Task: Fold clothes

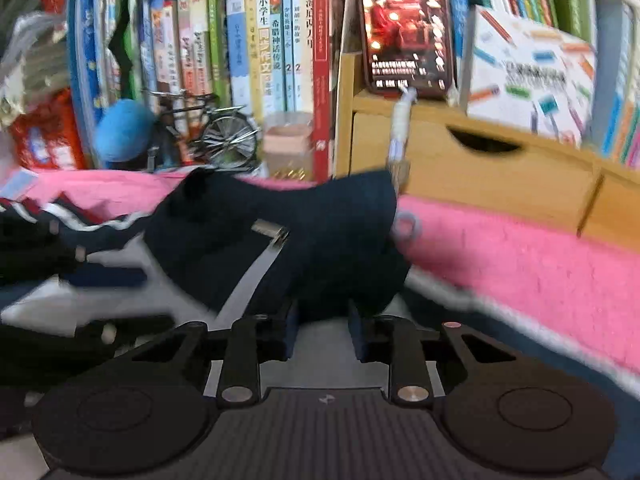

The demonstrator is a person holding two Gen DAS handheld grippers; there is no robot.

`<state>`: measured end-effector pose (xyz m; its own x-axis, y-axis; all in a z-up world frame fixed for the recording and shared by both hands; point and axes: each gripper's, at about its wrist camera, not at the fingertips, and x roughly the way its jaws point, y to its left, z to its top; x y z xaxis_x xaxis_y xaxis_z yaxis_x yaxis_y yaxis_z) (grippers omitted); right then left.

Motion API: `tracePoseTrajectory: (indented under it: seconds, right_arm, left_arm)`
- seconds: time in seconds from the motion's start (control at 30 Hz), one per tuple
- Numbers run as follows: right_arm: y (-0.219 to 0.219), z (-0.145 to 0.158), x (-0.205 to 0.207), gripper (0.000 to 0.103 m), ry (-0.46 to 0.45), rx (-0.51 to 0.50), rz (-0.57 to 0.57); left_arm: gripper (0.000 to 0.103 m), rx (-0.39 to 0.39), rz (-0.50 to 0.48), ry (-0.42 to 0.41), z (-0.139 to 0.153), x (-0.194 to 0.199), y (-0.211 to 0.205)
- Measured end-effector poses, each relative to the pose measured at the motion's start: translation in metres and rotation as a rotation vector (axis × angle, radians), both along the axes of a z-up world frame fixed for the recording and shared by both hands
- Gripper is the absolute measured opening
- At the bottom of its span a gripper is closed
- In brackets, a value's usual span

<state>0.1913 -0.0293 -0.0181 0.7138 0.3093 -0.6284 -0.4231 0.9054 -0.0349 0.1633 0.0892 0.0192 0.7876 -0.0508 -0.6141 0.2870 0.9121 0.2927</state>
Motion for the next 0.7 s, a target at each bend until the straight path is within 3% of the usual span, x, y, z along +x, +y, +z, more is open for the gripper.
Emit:
tracePoseTrajectory:
  seconds: [0.07, 0.23, 0.3, 0.4, 0.43, 0.47, 0.5, 0.6, 0.7]
  right_arm:
    - [0.006, -0.005, 0.008, 0.029, -0.034, -0.013, -0.006]
    - [-0.003, -0.002, 0.039, 0.031, -0.007, 0.040, -0.006]
    - [0.000, -0.002, 0.045, 0.034, -0.012, 0.031, -0.003]
    - [-0.007, 0.005, 0.036, 0.043, 0.033, 0.057, 0.011]
    - [-0.012, 0.010, 0.026, 0.051, 0.063, 0.074, 0.018]
    - [-0.017, 0.015, 0.016, 0.067, 0.094, 0.090, 0.025]
    - [-0.022, 0.021, 0.005, 0.071, 0.115, 0.108, 0.036]
    - [-0.039, 0.043, -0.067, 0.078, 0.078, 0.141, 0.164]
    - [-0.055, 0.054, -0.149, 0.084, 0.027, 0.130, 0.337]
  left_arm:
    - [0.033, 0.026, 0.037, -0.047, -0.007, 0.018, 0.003]
    - [0.034, -0.043, 0.081, -0.021, -0.005, 0.056, 0.019]
    - [0.037, -0.026, 0.100, -0.024, -0.004, 0.058, 0.018]
    - [0.035, 0.007, 0.115, 0.008, 0.007, 0.033, 0.014]
    - [0.038, 0.013, 0.118, 0.018, 0.011, 0.023, 0.013]
    - [0.039, -0.017, 0.106, 0.018, 0.018, 0.002, 0.018]
    - [0.041, -0.047, 0.095, 0.018, 0.025, -0.019, 0.024]
    - [0.051, -0.116, 0.065, 0.021, 0.038, -0.086, 0.029]
    - [0.051, -0.187, 0.021, 0.063, 0.045, -0.154, 0.049]
